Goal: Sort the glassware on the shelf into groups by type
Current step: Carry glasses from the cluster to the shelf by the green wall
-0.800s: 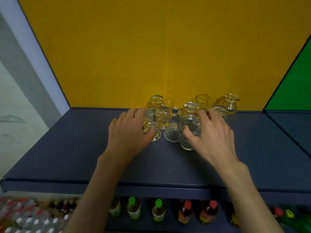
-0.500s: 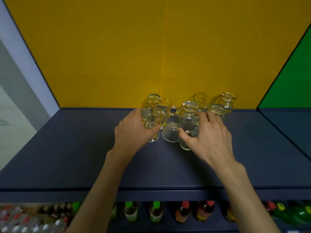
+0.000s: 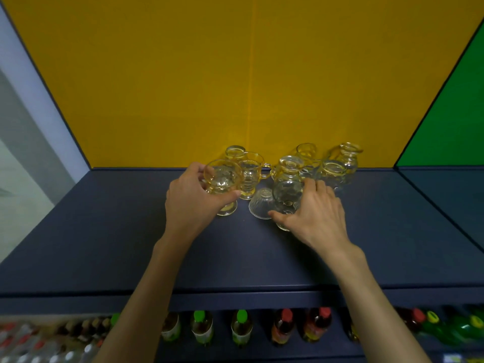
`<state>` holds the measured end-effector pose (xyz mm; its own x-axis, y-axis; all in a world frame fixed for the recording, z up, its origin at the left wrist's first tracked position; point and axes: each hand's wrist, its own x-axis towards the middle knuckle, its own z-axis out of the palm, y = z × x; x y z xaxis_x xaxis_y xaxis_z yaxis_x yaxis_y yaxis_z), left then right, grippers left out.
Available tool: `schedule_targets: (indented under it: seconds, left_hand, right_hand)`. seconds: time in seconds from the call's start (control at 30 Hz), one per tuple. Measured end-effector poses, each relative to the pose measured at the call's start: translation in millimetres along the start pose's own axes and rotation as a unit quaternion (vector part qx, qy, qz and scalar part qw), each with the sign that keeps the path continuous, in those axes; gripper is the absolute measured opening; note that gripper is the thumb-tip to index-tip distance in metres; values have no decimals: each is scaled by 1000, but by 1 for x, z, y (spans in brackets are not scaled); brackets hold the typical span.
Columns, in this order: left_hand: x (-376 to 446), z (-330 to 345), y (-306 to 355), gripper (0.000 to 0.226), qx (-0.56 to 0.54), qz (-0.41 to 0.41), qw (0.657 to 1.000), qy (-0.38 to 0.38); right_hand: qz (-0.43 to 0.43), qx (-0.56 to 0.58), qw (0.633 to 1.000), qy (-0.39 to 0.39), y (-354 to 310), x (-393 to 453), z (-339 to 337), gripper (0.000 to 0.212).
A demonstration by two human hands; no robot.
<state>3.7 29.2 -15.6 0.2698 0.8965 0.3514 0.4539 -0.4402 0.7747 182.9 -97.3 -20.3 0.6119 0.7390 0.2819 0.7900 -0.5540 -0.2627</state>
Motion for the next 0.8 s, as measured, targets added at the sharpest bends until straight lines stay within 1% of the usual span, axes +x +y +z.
schedule_targets:
  seconds: [0.17,0.3,0.43,0.57,0.6,0.7,0.8]
  left_hand:
    - [-1,-4,13,59,-67,16,998,2]
    - [-4,0,24,57,-125,28,992,-22]
    - [-8,13,39,57,-168,50,982,-67]
    - [-13,38,66,56,-173,70,975,-118]
    - [-15,47,74,56,-177,77,973,-129]
    - [-27,72,105,57,-186,102,962,-169]
    - [-45,101,140,56,-202,128,947,-214]
  right_hand:
    - [10,59,998,-16,-2,2,-4,95]
    - [30,138,990,-8,3,2,-23,92]
    - [45,201,978,35,23,-2,-51,90]
    - [86,266,957,79,50,-17,-75,101]
    - [99,276,952,86,58,-22,-80,100]
    - [129,281,944,114,88,-39,-95,91]
    - [154,265,943,133,124,-60,-115,90]
